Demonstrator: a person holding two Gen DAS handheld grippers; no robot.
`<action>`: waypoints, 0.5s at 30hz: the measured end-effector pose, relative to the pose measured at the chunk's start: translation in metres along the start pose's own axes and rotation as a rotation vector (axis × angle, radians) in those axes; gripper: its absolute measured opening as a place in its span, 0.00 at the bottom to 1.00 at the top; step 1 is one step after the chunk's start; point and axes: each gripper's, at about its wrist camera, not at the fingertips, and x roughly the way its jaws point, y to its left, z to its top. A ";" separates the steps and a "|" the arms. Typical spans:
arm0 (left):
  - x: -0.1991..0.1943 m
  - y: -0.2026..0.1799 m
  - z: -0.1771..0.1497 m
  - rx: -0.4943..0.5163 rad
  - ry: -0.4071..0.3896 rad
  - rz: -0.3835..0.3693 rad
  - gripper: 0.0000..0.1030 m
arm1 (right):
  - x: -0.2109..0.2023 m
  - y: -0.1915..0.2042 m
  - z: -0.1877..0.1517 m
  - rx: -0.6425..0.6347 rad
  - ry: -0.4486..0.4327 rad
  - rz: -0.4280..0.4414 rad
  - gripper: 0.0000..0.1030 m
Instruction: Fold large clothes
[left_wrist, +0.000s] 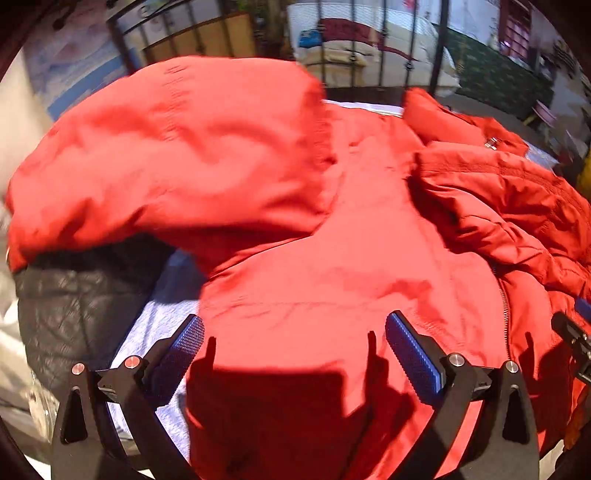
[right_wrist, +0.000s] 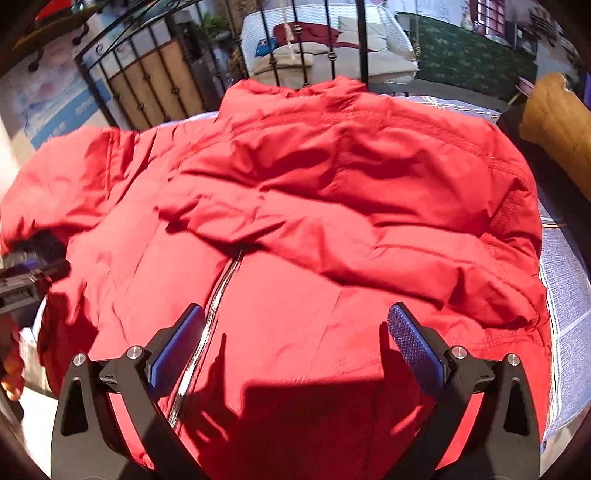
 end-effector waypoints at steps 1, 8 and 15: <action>-0.003 0.009 -0.003 -0.023 -0.004 0.008 0.94 | 0.000 0.001 -0.002 -0.002 0.006 0.003 0.95; -0.021 0.091 -0.019 -0.218 -0.056 0.061 0.94 | 0.016 -0.002 -0.024 0.001 0.074 -0.016 0.95; -0.042 0.195 -0.012 -0.434 -0.127 0.123 0.93 | 0.020 -0.004 -0.033 0.005 0.069 -0.034 0.95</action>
